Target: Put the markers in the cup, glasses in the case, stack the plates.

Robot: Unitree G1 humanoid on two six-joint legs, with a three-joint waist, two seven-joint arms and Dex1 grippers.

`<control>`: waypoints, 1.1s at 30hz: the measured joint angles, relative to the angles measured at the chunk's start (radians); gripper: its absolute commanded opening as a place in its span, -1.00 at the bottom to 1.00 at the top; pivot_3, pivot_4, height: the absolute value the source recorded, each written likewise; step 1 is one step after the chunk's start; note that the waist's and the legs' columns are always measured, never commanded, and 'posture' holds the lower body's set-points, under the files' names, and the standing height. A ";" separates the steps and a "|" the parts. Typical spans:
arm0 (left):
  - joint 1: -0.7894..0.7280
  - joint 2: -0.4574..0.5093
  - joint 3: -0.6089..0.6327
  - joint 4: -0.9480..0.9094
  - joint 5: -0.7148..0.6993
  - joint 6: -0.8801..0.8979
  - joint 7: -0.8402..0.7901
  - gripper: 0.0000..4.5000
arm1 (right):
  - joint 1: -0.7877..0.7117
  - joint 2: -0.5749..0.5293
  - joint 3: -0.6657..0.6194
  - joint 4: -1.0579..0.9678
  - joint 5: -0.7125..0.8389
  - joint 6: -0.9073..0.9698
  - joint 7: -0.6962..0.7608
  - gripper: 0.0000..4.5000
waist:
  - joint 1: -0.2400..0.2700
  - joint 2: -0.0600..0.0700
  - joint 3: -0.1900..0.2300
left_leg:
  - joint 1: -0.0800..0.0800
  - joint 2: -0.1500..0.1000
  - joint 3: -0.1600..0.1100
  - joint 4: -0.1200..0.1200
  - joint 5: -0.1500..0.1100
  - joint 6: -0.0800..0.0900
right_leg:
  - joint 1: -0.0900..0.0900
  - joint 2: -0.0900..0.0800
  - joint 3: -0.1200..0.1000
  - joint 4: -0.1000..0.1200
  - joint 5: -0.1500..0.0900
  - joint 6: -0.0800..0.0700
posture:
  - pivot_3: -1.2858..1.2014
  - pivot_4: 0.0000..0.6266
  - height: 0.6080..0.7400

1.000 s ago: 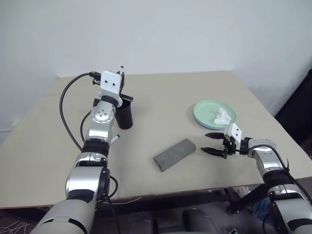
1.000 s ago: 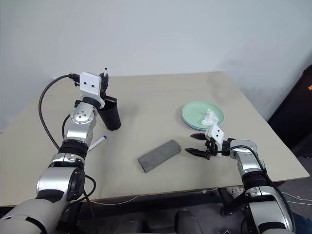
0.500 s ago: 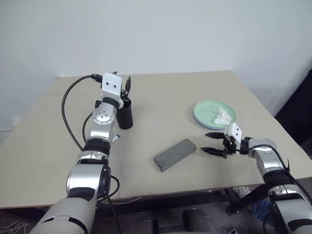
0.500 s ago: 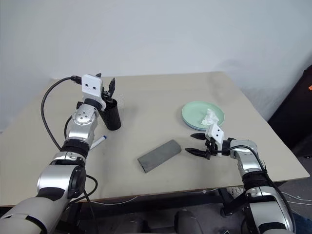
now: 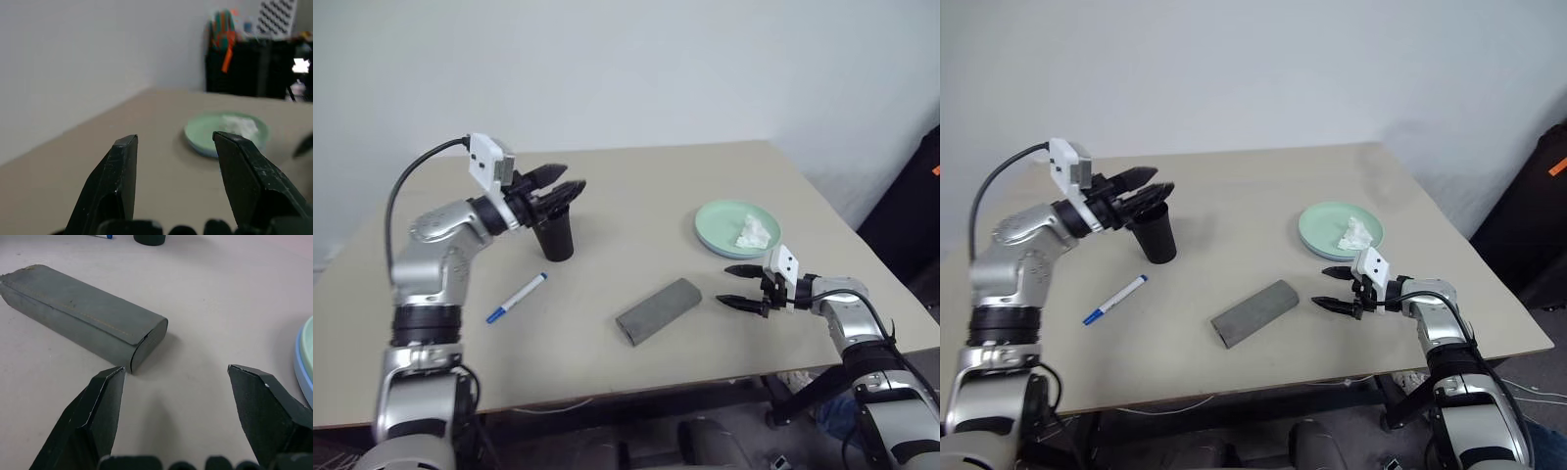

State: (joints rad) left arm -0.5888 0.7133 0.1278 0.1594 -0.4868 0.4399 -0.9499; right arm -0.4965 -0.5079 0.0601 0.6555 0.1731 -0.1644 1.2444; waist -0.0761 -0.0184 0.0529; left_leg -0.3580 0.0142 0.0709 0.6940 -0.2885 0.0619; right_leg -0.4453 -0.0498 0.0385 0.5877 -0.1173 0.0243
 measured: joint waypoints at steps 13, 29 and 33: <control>0.046 0.156 -0.199 0.157 0.254 0.200 0.016 0.13 | -0.007 0.008 0.003 0.022 -0.017 -0.012 0.000 0.63 | 0.004 -0.001 0.000 | -0.001 0.001 0.000 0.000 0.000 0.000 | -0.001 0.000 -0.001 0.000 0.000 0.000 | 0.03 -1.00 1.00; -0.078 0.071 -0.318 0.435 0.426 0.113 0.001 0.13 | -0.011 0.017 0.004 0.029 -0.018 -0.020 -0.001 0.63 | 0.004 -0.002 0.000 | -0.001 0.000 0.001 -0.002 0.000 0.000 | -0.002 -0.001 0.000 0.000 0.000 0.000 | 0.03 -1.00 1.00; -0.118 0.051 -0.352 0.522 0.477 0.064 -0.012 0.13 | -0.012 0.020 0.004 0.032 -0.019 -0.021 -0.002 0.63 | 0.004 -0.002 0.000 | -0.001 0.000 0.001 -0.002 0.000 0.000 | -0.002 0.000 0.000 0.000 0.000 0.000 | 0.03 -1.00 1.00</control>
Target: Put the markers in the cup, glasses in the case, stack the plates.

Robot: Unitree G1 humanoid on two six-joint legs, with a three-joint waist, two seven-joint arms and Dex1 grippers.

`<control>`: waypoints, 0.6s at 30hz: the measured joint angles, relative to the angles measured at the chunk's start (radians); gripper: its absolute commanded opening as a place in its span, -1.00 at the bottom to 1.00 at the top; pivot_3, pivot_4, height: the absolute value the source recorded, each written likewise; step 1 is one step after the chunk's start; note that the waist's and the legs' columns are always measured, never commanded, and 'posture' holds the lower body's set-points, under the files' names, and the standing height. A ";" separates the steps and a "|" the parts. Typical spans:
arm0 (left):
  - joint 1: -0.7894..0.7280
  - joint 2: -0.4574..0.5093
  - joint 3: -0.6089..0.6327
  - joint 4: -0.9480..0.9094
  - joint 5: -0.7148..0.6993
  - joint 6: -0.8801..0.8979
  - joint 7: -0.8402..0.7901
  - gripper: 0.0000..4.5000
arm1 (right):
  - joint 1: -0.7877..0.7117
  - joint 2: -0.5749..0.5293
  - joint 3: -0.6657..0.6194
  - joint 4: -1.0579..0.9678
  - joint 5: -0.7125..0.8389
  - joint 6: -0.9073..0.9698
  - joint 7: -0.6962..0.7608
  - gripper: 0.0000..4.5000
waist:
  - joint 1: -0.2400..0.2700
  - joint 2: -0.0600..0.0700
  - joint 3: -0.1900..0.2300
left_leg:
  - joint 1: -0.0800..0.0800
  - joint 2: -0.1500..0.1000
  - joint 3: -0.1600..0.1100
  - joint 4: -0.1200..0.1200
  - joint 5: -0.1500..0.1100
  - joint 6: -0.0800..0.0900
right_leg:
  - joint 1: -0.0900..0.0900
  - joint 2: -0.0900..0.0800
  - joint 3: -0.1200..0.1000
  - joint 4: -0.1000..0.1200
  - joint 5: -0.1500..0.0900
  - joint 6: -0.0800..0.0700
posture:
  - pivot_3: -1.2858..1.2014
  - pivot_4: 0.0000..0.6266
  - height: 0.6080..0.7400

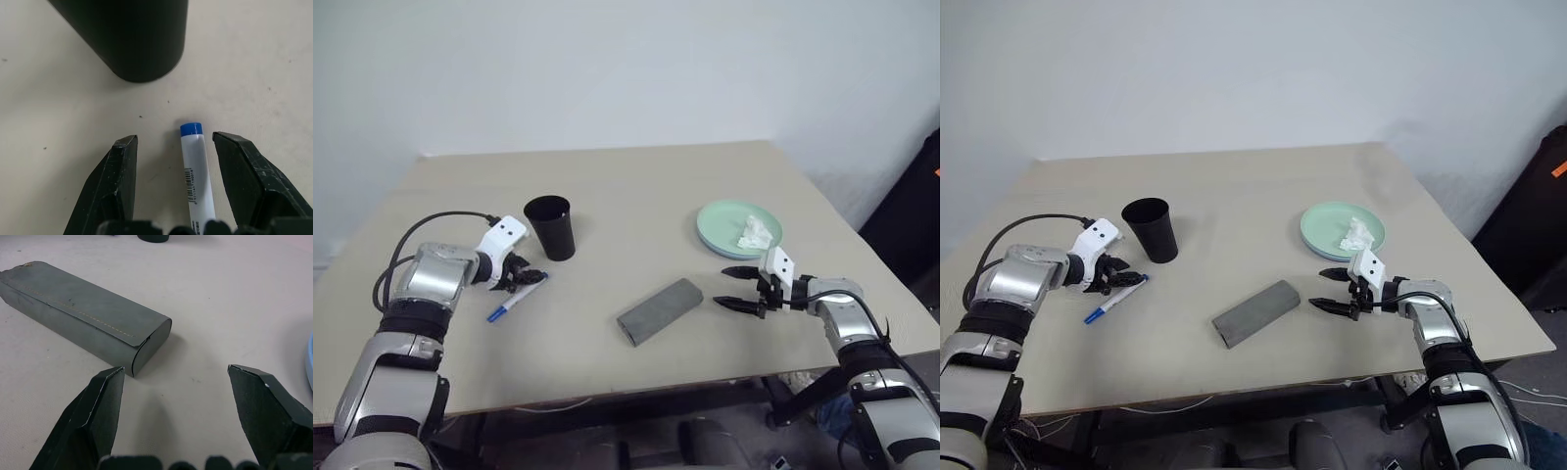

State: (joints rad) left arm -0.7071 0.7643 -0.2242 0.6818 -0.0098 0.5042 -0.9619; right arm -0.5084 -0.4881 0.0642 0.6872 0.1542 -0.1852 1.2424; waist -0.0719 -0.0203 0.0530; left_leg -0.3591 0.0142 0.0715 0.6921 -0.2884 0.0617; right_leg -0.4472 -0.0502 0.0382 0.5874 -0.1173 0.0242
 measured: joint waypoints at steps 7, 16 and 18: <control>-0.036 -0.019 -0.025 0.099 0.056 -0.070 -0.030 0.13 | 0.000 0.001 -0.003 0.000 0.013 0.009 0.011 0.63 | 0.000 0.000 0.000 | 0.000 0.000 0.000 0.000 0.000 0.000 | 0.000 0.000 0.000 0.000 0.000 0.000 | 0.03 -1.00 1.00; -0.050 -0.035 -0.026 0.149 0.079 -0.125 -0.058 -0.75 | 0.000 0.001 -0.015 -0.038 0.081 0.097 0.074 0.63 | 0.000 0.000 0.000 | 0.001 0.001 0.000 0.001 0.000 0.000 | 0.001 0.000 0.001 0.001 0.000 0.000 | 0.03 -1.00 1.00; -0.051 -0.036 -0.026 0.152 0.084 -0.130 -0.057 -0.94 | 0.000 0.001 -0.015 -0.038 0.082 0.100 0.074 0.63 | 0.000 0.000 0.000 | 0.002 0.001 0.000 0.001 0.000 0.000 | 0.001 0.000 0.001 0.002 0.000 0.000 | 0.03 -1.00 1.00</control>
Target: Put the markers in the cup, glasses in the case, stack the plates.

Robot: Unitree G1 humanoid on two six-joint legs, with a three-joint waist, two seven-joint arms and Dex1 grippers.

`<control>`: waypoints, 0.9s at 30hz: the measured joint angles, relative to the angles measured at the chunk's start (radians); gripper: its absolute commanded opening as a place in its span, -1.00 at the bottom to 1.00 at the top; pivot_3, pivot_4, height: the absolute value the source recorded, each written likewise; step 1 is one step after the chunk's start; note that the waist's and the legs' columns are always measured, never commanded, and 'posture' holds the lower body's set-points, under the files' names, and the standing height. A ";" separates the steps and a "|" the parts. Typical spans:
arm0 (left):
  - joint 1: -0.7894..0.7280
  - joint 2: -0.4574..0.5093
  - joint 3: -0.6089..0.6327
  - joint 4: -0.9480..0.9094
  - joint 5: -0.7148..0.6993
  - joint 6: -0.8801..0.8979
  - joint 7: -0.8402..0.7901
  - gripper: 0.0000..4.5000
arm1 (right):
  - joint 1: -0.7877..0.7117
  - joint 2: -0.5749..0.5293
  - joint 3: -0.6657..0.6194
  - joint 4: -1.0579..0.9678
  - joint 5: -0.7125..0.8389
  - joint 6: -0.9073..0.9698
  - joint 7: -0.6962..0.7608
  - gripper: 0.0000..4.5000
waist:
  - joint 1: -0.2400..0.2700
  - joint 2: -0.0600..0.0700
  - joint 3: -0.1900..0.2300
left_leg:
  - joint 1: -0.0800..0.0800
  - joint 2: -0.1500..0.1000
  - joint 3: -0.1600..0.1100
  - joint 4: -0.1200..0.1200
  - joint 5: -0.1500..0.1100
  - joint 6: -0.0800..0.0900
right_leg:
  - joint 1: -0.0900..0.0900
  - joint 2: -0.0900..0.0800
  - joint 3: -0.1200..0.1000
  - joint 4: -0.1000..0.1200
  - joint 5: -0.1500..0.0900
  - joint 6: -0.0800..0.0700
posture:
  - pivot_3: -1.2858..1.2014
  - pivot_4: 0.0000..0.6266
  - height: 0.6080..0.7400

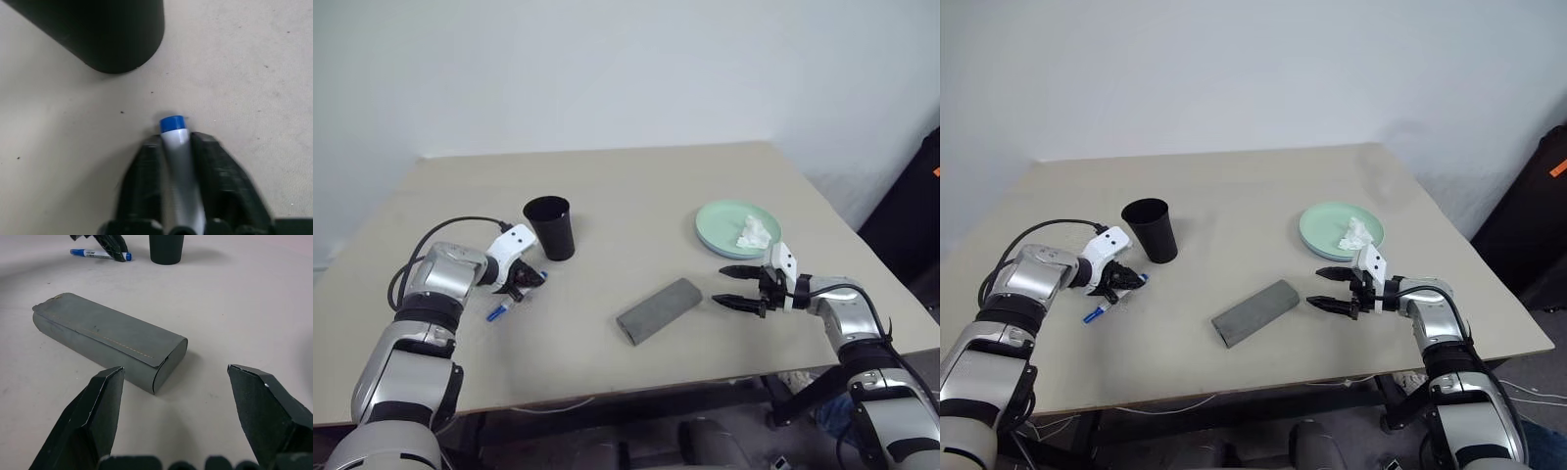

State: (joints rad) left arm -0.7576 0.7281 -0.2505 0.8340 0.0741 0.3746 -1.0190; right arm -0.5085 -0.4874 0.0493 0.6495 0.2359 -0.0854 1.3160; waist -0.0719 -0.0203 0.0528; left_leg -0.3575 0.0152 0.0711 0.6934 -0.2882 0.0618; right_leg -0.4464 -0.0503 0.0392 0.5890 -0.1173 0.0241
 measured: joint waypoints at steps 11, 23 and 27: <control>0.028 0.010 0.007 -0.097 -0.011 -0.001 -0.064 -0.94 | -0.003 -0.001 -0.002 0.003 -0.002 -0.009 -0.004 0.63 | 0.000 0.000 0.000 | -0.002 0.000 0.000 0.000 0.000 0.000 | -0.001 0.000 0.000 -0.001 0.000 0.000 | 0.03 -1.00 1.00; 0.155 -0.074 0.141 -0.665 -0.290 0.117 -0.194 -0.94 | -0.028 -0.003 0.000 0.033 -0.005 -0.030 -0.005 0.63 | 0.001 0.000 0.000 | -0.002 0.000 0.000 0.001 -0.001 0.002 | 0.000 -0.001 0.000 -0.001 0.000 0.000 | 0.03 -1.00 1.00; 0.044 -0.195 0.244 -0.631 -0.351 0.108 -0.041 -0.94 | -0.030 -0.003 0.001 0.035 -0.008 -0.035 -0.006 0.63 | -0.001 0.000 0.000 | -0.001 -0.001 -0.001 0.004 -0.001 0.003 | 0.002 0.000 0.001 -0.001 0.000 0.000 | 0.03 -1.00 1.00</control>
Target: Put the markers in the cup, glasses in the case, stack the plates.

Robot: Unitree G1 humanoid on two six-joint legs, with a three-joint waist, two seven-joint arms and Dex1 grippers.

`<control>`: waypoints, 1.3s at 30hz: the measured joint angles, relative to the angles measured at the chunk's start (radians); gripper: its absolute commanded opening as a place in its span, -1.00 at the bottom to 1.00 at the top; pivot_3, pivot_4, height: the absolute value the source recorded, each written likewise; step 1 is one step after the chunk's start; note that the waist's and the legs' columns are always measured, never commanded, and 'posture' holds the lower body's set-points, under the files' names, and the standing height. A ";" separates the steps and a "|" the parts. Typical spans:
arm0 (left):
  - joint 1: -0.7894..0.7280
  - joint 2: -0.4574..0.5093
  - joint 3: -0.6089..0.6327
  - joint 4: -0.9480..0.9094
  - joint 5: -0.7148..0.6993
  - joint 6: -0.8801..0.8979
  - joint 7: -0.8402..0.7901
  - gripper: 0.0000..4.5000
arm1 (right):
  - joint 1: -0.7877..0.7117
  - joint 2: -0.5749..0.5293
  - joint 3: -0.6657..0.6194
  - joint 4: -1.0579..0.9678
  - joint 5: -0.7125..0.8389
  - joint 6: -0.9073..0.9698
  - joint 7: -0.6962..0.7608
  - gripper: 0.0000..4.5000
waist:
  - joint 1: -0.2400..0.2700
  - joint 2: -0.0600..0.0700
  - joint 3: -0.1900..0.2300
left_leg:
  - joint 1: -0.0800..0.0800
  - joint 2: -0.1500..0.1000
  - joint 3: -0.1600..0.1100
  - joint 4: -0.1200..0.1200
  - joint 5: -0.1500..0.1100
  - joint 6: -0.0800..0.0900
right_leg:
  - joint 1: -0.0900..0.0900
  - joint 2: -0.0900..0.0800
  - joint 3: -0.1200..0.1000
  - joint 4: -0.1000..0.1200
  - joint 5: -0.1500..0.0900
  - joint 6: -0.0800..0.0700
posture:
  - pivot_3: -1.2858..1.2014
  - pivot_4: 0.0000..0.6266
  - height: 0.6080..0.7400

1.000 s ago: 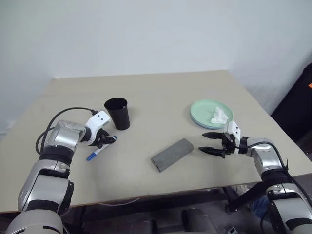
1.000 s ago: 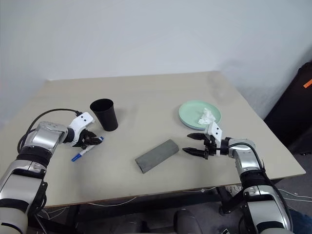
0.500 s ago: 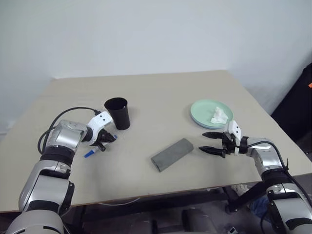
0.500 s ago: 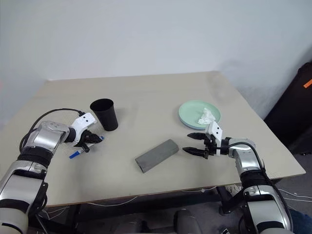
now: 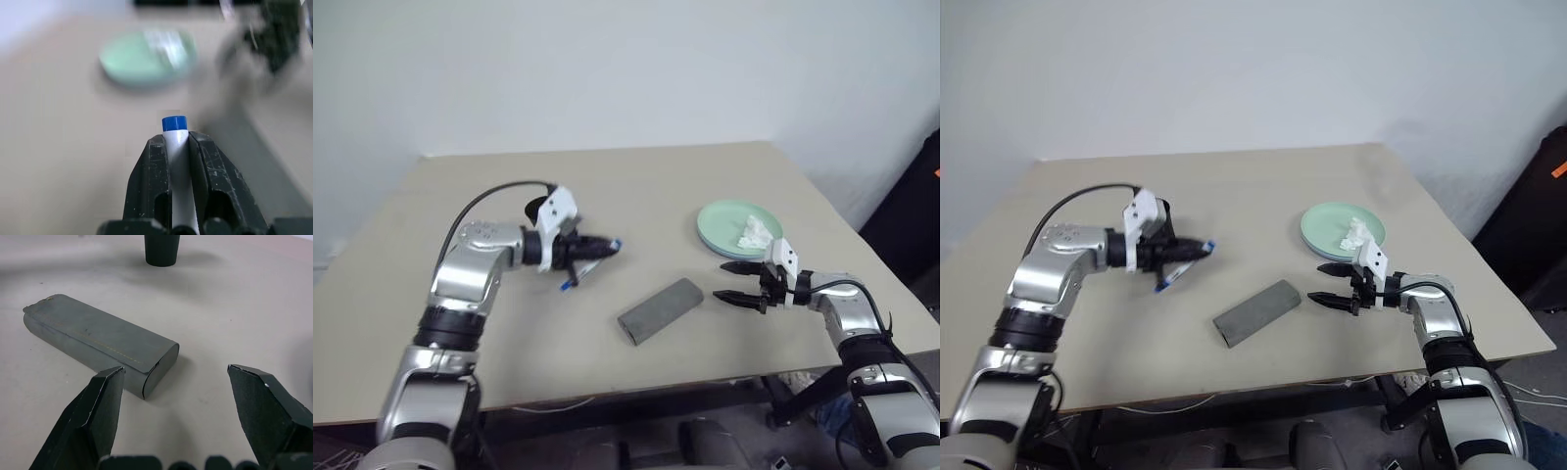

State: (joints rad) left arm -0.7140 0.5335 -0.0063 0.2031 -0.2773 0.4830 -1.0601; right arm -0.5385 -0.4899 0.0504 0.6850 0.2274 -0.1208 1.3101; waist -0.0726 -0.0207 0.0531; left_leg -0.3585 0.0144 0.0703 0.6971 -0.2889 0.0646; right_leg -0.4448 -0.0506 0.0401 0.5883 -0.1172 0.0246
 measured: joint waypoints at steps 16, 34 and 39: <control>-0.215 -0.078 0.157 0.552 0.121 -0.619 0.499 -0.94 | -0.002 -0.001 -0.014 -0.012 0.006 -0.002 -0.009 0.63 | 0.001 0.000 0.000 | -0.001 -0.001 0.001 0.000 0.000 -0.001 | 0.000 0.000 -0.001 0.000 0.002 0.003 | 0.03 -1.00 1.00; -0.265 -0.107 0.177 0.832 0.161 -0.829 0.610 0.40 | -0.002 -0.005 -0.019 -0.015 0.005 0.000 -0.010 0.63 | 0.001 0.000 0.000 | -0.002 -0.001 0.001 0.000 0.000 -0.001 | 0.000 0.000 -0.002 -0.001 0.002 0.003 | 0.03 -1.00 1.00; -0.267 -0.110 0.177 0.832 0.161 -0.831 0.610 0.40 | -0.002 -0.005 -0.019 -0.024 0.005 0.000 -0.016 0.63 | 0.001 0.000 0.000 | -0.002 -0.001 0.001 0.000 0.000 -0.001 | 0.000 0.000 -0.002 -0.001 0.002 0.003 | 0.03 -1.00 1.00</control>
State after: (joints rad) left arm -0.9810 0.4235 0.1710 1.0352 -0.1164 -0.3476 -0.4505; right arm -0.5401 -0.4952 0.0317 0.6612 0.2323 -0.1206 1.2946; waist -0.0718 -0.0208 0.0529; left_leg -0.3600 0.0130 0.0715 0.6967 -0.2892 0.0633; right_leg -0.4446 -0.0506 0.0377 0.5875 -0.1150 0.0280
